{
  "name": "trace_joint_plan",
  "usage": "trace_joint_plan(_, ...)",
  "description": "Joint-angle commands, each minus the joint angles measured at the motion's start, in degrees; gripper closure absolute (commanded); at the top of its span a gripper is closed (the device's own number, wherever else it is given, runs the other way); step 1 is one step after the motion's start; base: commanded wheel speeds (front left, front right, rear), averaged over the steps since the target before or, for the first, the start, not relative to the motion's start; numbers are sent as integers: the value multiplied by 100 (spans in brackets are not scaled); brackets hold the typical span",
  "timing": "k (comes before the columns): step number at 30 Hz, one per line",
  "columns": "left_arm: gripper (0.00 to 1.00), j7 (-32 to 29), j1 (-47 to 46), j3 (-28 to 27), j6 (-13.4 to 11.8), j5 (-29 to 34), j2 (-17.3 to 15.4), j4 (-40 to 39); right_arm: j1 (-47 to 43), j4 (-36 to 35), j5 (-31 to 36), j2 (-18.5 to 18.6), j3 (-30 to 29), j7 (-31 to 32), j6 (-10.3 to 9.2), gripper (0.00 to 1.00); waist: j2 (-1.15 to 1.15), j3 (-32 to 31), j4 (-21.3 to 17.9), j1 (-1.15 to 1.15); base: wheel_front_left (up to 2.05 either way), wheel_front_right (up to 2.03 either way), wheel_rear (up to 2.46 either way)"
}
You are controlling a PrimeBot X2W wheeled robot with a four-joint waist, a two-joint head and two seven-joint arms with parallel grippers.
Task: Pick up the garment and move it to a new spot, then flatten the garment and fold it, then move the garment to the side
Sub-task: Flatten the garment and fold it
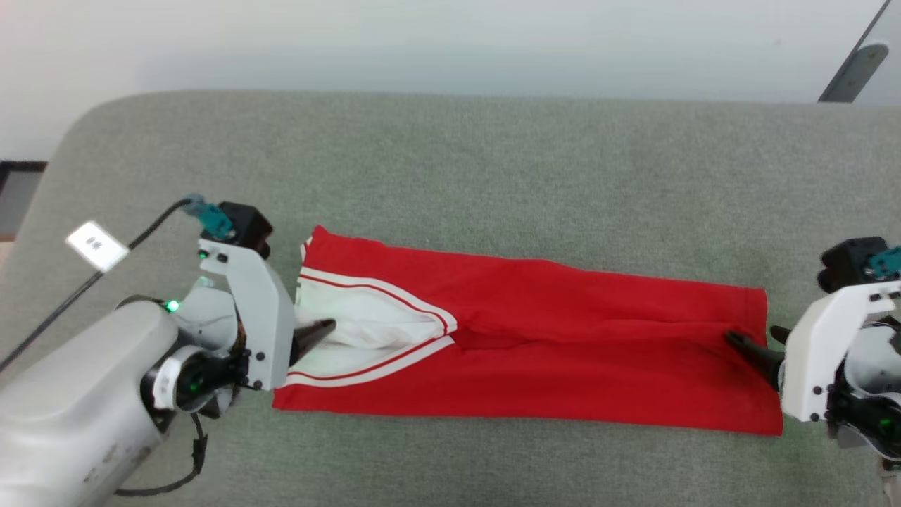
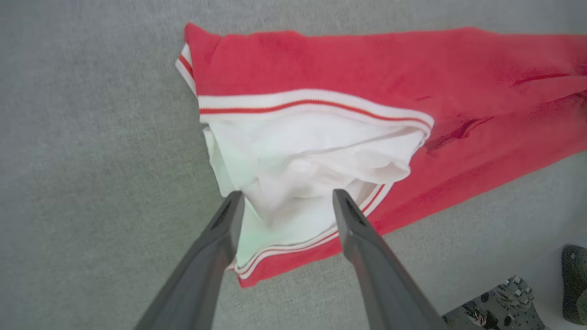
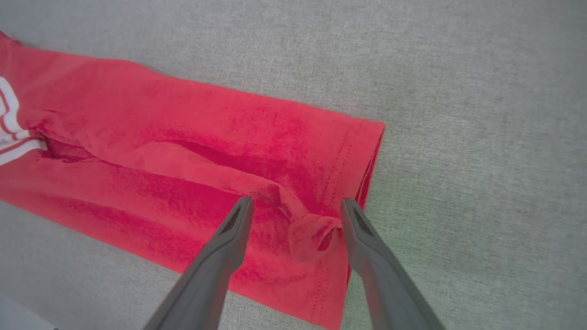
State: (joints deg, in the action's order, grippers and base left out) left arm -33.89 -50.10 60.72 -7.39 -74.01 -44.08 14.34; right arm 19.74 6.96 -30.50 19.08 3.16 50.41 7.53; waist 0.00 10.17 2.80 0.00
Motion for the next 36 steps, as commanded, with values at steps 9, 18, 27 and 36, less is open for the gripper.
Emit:
trace_joint_plan(9,0,2334,827,-473,-114,554,-199,-314,-284,88,225,-136,-620,-109,-9,0,0,-412,237,0,0,0,0)
trace_joint_plan(18,0,4573,1872,-980,-530,821,-179,-266,-315,407,547,-104,-975,156,-9,0,0,-437,518,0,0,0,0)
trace_joint_plan(27,0,4911,2641,-2204,-605,1424,130,-320,-140,858,577,-114,-1167,449,-9,0,0,-253,774,0,0,0,0)
trace_joint_plan(36,0,4902,3652,-4007,-138,2618,989,-392,98,1559,441,-287,-1180,406,-9,0,0,-94,880,0,0,0,0)
